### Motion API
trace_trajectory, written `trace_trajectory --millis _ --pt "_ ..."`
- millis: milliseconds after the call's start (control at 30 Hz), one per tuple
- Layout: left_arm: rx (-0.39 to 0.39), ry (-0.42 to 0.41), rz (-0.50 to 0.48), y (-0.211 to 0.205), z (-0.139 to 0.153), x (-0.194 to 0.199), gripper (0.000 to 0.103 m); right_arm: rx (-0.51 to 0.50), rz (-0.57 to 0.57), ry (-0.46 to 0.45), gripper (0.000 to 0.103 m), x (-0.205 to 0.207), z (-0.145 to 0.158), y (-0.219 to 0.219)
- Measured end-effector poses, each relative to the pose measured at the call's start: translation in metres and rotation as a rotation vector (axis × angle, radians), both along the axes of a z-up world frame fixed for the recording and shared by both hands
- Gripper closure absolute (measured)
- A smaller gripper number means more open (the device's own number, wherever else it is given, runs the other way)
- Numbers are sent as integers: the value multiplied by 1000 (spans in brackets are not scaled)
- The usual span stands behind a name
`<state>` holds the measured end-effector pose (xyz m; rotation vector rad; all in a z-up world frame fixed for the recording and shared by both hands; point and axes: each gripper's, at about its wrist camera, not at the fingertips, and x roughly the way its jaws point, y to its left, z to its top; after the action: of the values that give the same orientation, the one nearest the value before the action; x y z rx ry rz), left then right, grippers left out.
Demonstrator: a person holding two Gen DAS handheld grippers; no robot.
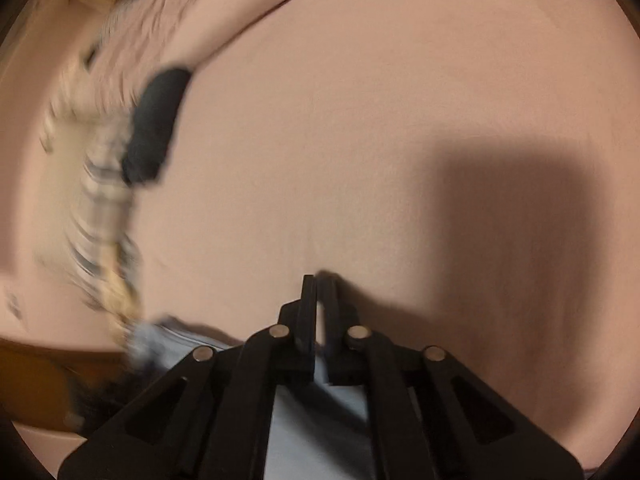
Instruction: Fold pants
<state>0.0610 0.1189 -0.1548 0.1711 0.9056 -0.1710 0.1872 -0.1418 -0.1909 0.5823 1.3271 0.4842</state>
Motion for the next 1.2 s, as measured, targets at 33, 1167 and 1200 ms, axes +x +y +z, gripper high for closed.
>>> trace_trajectory --millis 33,1167,1200 --pt "6 -2 -6 -3 3 -1 67 15 21 -40 95 -6 12 0" --pt "122 39 16 -41 -5 13 38 -519 -499 -118 101 -313 44 -228" --pt "125 26 18 -44 1 9 38 -552 -512 -117 93 -314 47 -228"
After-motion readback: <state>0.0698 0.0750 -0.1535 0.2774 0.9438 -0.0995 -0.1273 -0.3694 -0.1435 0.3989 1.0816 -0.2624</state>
